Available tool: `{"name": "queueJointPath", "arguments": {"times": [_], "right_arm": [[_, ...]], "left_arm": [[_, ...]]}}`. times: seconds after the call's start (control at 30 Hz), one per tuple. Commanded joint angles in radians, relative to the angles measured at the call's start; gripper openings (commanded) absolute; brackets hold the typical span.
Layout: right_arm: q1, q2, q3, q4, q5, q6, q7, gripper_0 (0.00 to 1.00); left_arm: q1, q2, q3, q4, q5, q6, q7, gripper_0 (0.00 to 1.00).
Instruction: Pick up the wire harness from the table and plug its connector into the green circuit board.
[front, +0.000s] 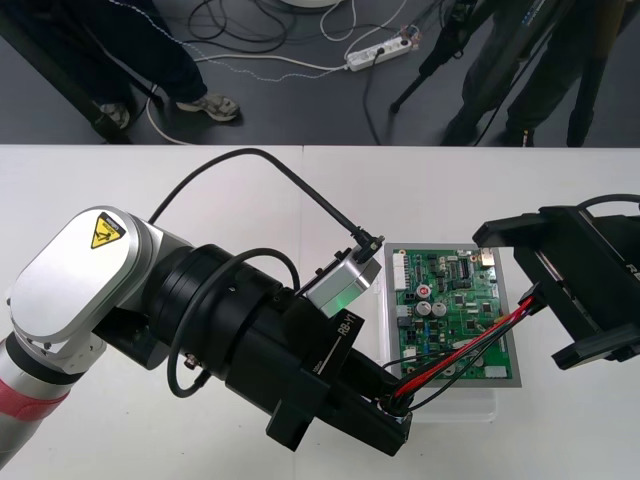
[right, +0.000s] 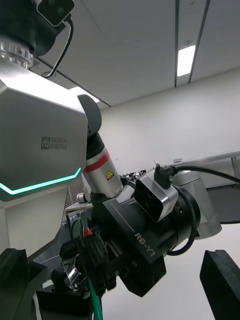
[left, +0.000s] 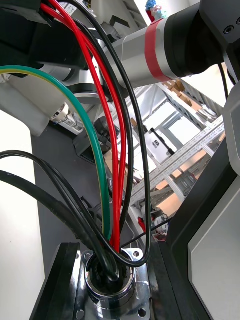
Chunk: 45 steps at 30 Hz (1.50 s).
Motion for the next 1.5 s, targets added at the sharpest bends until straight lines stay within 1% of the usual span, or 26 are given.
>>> {"name": "queueJointPath", "arguments": {"times": [0.03,0.17,1.17,1.2,1.23,1.27,1.3,1.4,1.47,1.5], "right_arm": [[0.008,0.01,0.007,-0.04,-0.054,-0.008,-0.088,1.0],[0.008,0.013,0.007,-0.041,-0.076,-0.008,-0.122,1.0],[0.025,0.013,0.004,-0.03,-0.054,-0.008,-0.117,1.0],[0.025,0.013,0.004,-0.035,-0.053,-0.008,-0.114,0.55],[0.025,0.014,0.004,-0.04,-0.053,-0.008,-0.113,0.44],[0.026,0.019,0.004,-0.047,-0.053,-0.008,-0.11,0.28],[0.026,0.025,0.003,-0.058,-0.053,-0.008,-0.108,0.19],[0.026,0.054,-0.01,-0.057,-0.04,-0.008,-0.108,0.03],[0.026,0.071,-0.031,-0.053,-0.016,-0.008,-0.108,0.0],[0.026,0.082,-0.047,-0.053,-0.004,-0.008,-0.116,0.0]], "left_arm": [[-0.036,-0.015,-0.018,-0.007,0.012,0.047,0.024,0.0],[-0.036,-0.015,-0.018,-0.007,0.012,0.047,0.024,0.0],[-0.036,-0.016,-0.018,-0.007,0.006,0.049,0.024,0.0],[-0.036,-0.015,-0.018,-0.007,0.006,0.049,0.024,0.0],[-0.036,-0.015,-0.018,-0.005,0.006,0.049,0.024,0.0],[-0.036,-0.015,-0.018,-0.007,0.006,0.049,0.024,0.0],[-0.036,-0.016,-0.018,-0.007,0.006,0.049,0.024,0.0],[-0.036,-0.016,-0.018,-0.007,0.006,0.049,0.024,0.0],[-0.038,-0.015,-0.018,-0.007,0.006,0.049,0.024,0.0],[-0.036,-0.016,-0.018,-0.007,0.006,0.049,0.024,0.0]]}}
